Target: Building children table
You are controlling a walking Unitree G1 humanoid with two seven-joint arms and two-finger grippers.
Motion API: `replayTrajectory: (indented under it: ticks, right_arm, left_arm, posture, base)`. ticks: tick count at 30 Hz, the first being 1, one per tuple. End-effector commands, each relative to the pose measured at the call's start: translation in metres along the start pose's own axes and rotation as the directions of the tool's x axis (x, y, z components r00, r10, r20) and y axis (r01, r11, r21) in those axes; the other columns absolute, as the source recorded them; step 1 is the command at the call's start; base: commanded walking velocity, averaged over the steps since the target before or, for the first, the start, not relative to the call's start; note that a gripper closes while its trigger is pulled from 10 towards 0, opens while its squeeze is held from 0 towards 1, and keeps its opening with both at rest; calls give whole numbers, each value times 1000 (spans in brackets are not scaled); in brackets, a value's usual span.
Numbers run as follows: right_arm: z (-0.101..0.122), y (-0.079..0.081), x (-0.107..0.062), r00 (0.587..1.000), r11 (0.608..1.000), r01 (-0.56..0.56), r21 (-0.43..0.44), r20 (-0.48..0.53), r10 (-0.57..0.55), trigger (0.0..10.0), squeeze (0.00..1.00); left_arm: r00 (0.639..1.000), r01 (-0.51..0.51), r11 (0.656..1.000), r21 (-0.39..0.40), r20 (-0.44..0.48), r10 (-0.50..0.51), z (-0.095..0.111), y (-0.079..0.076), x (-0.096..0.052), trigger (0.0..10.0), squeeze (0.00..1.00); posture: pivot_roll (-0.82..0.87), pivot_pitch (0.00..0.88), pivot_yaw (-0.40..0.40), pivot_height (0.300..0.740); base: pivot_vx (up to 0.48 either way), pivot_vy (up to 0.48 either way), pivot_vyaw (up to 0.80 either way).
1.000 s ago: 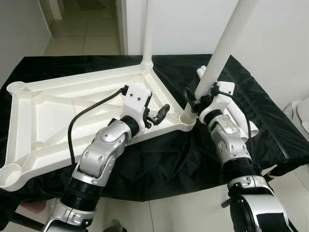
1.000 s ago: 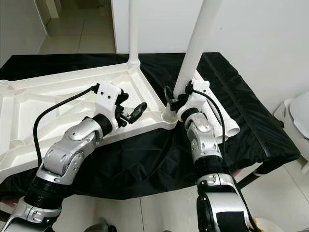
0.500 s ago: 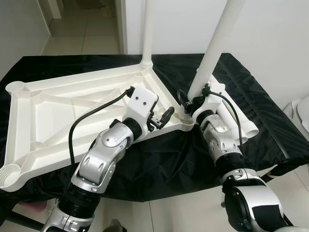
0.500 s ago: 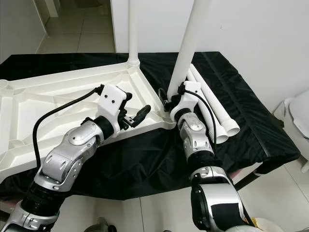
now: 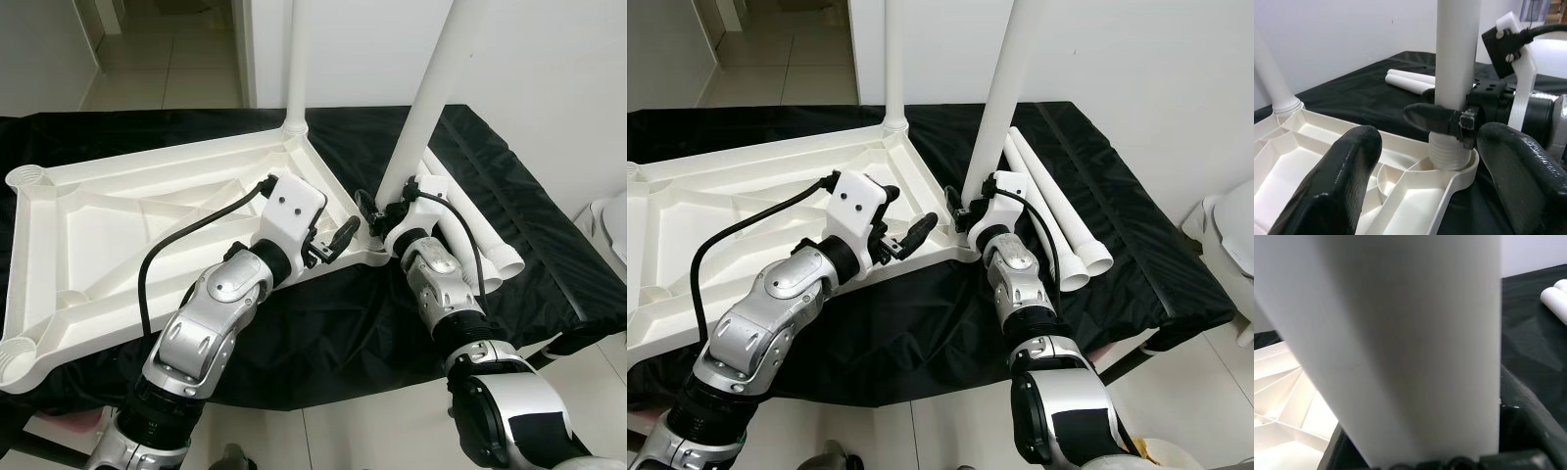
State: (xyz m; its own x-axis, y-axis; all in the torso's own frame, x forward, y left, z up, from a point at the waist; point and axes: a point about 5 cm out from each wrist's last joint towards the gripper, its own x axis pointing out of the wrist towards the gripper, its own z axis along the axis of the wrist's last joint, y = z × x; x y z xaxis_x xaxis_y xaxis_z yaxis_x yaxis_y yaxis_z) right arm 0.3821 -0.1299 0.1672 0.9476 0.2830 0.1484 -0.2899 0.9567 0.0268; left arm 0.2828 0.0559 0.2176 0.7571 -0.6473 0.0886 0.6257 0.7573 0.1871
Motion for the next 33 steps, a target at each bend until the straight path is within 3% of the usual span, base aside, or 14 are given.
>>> replayTrajectory:
  ticks: [1, 17, 23, 25, 33]
  right_arm:
    - [-6, -1, -2, 1000, 1000, 5, -8, -23, -5, 10000, 0]
    - [-5, 2, -7, 1000, 998, -19, -64, -24, 18, 10000, 0]
    - [-9, 4, -12, 996, 990, -82, -112, -48, 77, 10000, 0]
    - [-11, 6, -14, 990, 975, -138, -171, -57, 130, 10000, 0]
    - [-14, 8, -16, 979, 962, -197, -186, -89, 183, 10000, 0]
  left_arm:
    - [1000, 14, 1000, 8, -5, -14, 0, -3, -2, 10000, 0]
    - [1000, 12, 1000, 12, 0, -12, 1, -2, -1, 10000, 0]
    - [1000, 11, 1000, 10, 5, -11, 2, -2, -1, 10000, 0]
    - [1000, 8, 1000, 8, 6, -8, 2, -1, -1, 10000, 0]
    - [1000, 8, 1000, 6, 8, -8, 3, -2, 0, 10000, 0]
  posture:
    - [23, 91, -28, 740]
    - [14, 89, -28, 740]
    - [12, 87, -28, 740]
    - [11, 88, -27, 740]
    - [11, 91, -24, 740]
  base:
    - [0, 0, 0]
    - [0, 0, 0]
    - [0, 0, 0]
    - [0, 0, 0]
    - [0, 0, 0]
